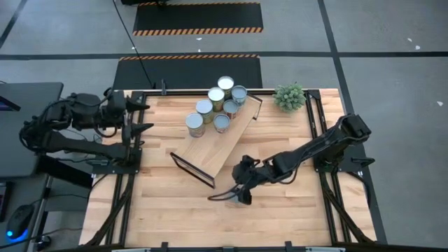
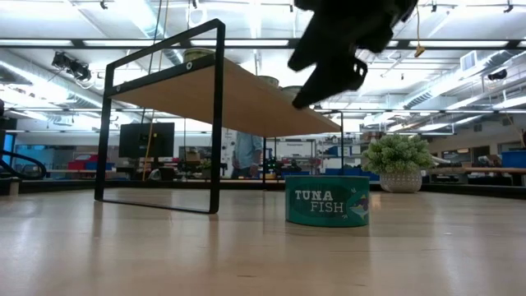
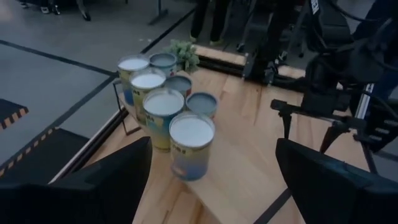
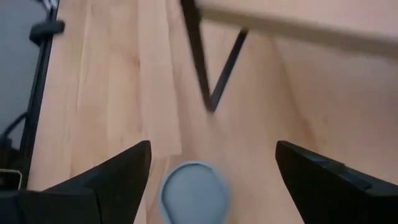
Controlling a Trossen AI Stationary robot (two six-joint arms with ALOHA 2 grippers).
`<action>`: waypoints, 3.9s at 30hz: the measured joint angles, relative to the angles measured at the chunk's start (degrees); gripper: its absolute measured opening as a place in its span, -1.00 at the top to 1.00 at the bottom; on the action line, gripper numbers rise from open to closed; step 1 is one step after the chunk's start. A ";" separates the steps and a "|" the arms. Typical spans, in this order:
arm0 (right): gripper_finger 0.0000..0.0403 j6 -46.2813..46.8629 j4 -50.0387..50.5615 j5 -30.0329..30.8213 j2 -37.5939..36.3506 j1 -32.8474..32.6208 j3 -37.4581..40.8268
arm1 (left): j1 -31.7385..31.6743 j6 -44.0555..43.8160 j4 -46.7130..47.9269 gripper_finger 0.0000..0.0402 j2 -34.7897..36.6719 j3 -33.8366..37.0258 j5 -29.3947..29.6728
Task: Pick and place cans onto a shelf
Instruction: Put the green tuna can on the shelf
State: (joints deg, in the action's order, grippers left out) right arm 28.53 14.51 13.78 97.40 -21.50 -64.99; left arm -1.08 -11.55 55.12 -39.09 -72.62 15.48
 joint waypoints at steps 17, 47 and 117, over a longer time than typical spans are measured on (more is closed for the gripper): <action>-0.76 -7.49 -0.48 -3.92 7.77 -1.73 -0.03 | 0.00 -3.83 -9.28 -0.73 2.76 15.45 -1.93; -0.63 -14.81 -2.19 -5.52 13.30 -1.48 1.51 | -0.02 -7.34 -6.72 -0.73 7.72 17.99 -3.09; -0.94 -34.72 14.22 -2.42 3.89 18.90 -19.37 | -0.02 -7.60 -6.75 -0.73 7.61 17.99 -2.66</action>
State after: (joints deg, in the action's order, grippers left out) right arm -6.19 28.73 11.36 101.29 -2.60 -84.36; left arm -1.10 -19.15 48.37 -31.48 -54.63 12.82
